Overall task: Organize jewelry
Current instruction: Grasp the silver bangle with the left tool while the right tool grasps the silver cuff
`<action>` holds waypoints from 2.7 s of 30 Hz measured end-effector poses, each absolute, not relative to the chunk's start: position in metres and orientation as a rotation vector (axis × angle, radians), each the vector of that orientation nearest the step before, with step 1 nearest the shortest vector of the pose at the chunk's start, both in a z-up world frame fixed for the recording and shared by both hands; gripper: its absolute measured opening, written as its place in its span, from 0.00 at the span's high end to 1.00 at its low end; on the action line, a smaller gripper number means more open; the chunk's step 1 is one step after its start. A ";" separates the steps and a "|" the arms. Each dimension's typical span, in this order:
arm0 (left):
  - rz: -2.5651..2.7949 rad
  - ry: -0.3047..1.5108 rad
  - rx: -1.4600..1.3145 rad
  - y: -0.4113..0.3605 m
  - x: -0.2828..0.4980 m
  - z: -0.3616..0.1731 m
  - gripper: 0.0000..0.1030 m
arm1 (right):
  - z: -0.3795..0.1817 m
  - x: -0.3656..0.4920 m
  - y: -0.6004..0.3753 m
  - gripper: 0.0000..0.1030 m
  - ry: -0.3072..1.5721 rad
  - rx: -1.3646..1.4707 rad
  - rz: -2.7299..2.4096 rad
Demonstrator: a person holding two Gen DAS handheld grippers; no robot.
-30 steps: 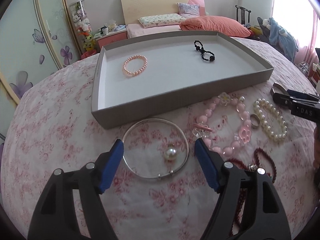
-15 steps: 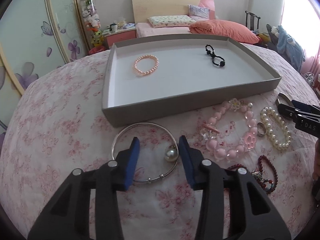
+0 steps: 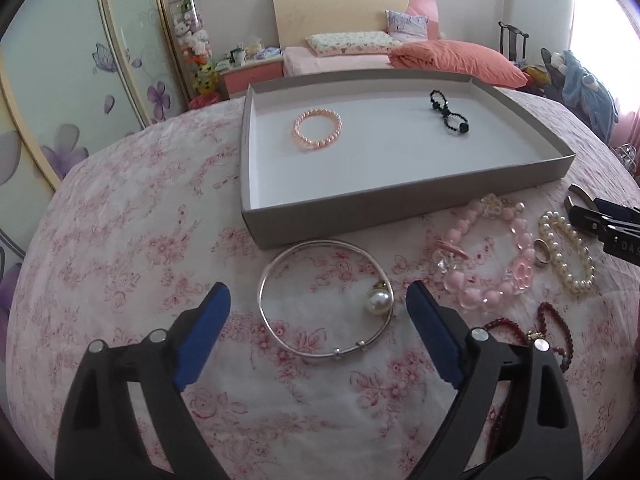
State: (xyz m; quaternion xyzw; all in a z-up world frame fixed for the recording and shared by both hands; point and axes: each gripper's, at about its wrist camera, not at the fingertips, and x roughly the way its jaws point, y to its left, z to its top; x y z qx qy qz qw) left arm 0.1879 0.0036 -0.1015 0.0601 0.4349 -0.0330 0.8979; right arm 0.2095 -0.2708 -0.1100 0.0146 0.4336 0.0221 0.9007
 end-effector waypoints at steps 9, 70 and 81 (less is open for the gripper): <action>-0.114 0.924 0.082 0.001 0.193 -0.104 0.29 | -0.110 0.210 -0.271 0.33 0.897 0.030 0.047; -0.064 0.830 0.053 0.006 0.177 -0.087 0.32 | -0.099 0.200 -0.268 0.35 0.843 0.055 0.106; -0.056 0.815 0.044 0.010 0.172 -0.083 0.32 | -0.094 0.195 -0.268 0.35 0.825 0.062 0.113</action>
